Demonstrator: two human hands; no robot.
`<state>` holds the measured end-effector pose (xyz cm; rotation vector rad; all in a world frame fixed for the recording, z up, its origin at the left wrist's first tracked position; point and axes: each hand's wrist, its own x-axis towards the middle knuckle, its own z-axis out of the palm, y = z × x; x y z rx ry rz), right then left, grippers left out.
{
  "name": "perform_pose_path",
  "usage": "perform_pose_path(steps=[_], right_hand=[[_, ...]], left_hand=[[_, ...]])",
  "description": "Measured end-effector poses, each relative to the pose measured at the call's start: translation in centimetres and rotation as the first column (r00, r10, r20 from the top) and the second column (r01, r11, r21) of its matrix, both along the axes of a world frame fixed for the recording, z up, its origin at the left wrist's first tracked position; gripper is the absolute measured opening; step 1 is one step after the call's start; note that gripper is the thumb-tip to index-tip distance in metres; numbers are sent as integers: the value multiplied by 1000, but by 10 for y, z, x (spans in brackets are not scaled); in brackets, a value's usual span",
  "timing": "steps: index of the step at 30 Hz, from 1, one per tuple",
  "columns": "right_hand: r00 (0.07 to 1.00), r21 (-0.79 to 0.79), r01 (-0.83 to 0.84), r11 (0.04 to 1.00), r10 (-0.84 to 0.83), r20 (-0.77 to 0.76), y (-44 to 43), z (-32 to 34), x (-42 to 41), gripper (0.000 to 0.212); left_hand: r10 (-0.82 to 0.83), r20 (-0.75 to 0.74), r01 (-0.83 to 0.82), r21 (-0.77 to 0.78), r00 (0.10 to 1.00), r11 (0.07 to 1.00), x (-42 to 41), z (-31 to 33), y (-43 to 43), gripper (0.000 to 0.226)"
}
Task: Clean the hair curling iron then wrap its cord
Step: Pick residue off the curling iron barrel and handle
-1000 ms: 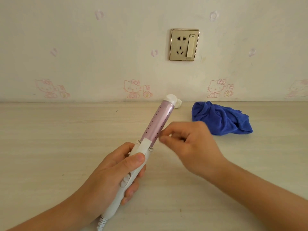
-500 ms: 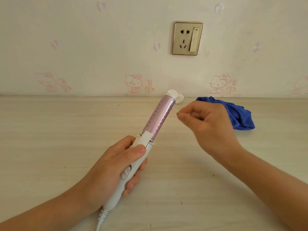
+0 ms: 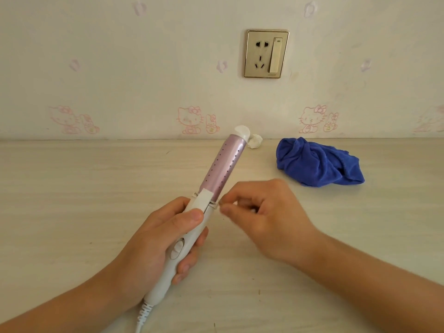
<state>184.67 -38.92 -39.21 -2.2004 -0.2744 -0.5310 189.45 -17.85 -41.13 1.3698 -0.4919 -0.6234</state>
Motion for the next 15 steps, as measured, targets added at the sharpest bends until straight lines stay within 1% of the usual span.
perform_pose_path(steps=[1,3,6,8,9,12,13,15], right_hand=[[1000,-21,-16,1000,16,4,2,-2,-1,12],[1000,-1,25,1000,-25,4,-5,1,4,12],[987,123,157,980,-160,9,-26,11,13,14],[980,165,192,967,-197,12,-33,14,16,14],[984,146,173,974,-177,12,-30,13,14,14],[999,10,37,999,-37,22,-9,2,4,12],[1000,-10,10,1000,-9,23,-5,0,2,12],[999,16,43,999,-43,23,-11,3,6,12]], left_hand=[[4,-8,-4,-5,1000,1000,0,0,0,47],[2,-7,-2,-2,1000,1000,0,1,-1,46],[-8,24,7,24,1000,1000,0,0,-1,48],[1,21,-2,23,1000,1000,0,0,-1,52],[8,14,-8,18,1000,1000,0,0,0,53],[19,-5,-19,-1,1000,1000,0,0,1,52],[19,-10,-19,-3,1000,1000,0,1,0,52],[19,-18,-19,-7,1000,1000,0,1,-1,51]])
